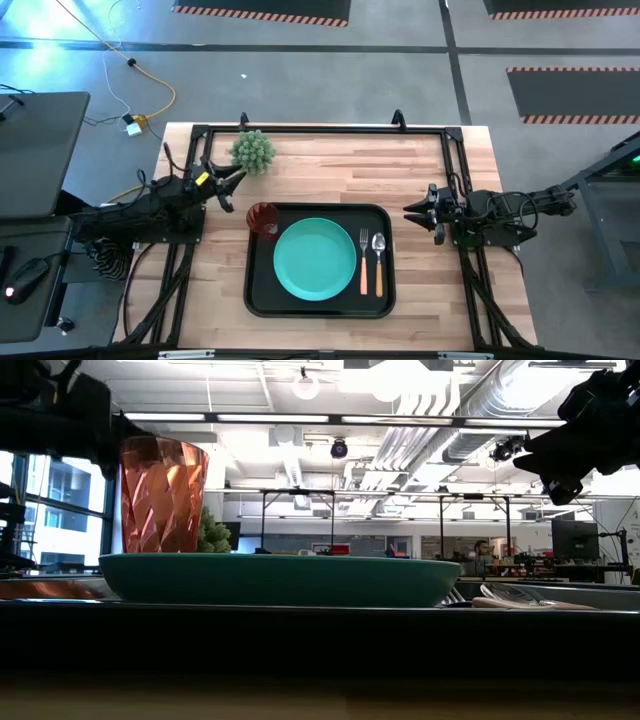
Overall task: Pick and place plate/cup/fork/spoon on tray
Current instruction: Return to Home Position
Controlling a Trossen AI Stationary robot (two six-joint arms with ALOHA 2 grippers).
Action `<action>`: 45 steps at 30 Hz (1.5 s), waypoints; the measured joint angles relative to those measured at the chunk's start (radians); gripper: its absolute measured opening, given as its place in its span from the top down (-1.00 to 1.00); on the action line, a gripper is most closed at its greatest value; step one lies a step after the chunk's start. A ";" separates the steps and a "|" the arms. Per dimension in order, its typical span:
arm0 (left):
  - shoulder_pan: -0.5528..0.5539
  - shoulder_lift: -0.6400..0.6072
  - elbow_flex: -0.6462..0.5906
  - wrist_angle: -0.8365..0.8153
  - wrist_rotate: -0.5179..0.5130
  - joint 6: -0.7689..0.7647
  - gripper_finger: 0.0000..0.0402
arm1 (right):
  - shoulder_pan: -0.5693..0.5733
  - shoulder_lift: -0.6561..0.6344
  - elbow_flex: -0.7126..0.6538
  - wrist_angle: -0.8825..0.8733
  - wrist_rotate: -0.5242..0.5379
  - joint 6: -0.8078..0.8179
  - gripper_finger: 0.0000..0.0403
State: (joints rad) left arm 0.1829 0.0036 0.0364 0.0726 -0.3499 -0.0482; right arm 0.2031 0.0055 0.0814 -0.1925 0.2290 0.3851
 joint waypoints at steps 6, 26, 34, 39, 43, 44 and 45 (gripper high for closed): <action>0.000 0.001 -0.026 -0.009 -0.010 0.030 0.43 | 0.000 0.000 0.000 0.000 0.000 0.000 0.43; 0.000 0.001 -0.026 -0.007 -0.072 0.079 0.43 | 0.000 0.000 0.000 0.000 0.000 0.000 0.43; 0.000 0.001 -0.025 -0.007 -0.072 0.079 0.43 | 0.000 0.000 0.000 0.000 0.000 0.000 0.43; 0.000 0.001 -0.025 -0.007 -0.072 0.079 0.43 | 0.000 0.000 0.000 0.000 0.000 0.000 0.43; 0.000 0.001 -0.025 -0.007 -0.072 0.078 0.43 | 0.000 0.000 0.000 0.000 0.000 0.000 0.43; 0.000 0.001 -0.025 -0.007 -0.072 0.078 0.43 | 0.000 0.000 0.000 0.000 0.000 0.000 0.43; 0.000 0.001 -0.025 -0.007 -0.072 0.078 0.43 | 0.000 0.000 0.000 0.000 0.000 0.000 0.43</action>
State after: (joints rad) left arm 0.1829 0.0044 0.0116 0.0654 -0.4221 0.0299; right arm 0.2031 0.0055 0.0818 -0.1925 0.2291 0.3851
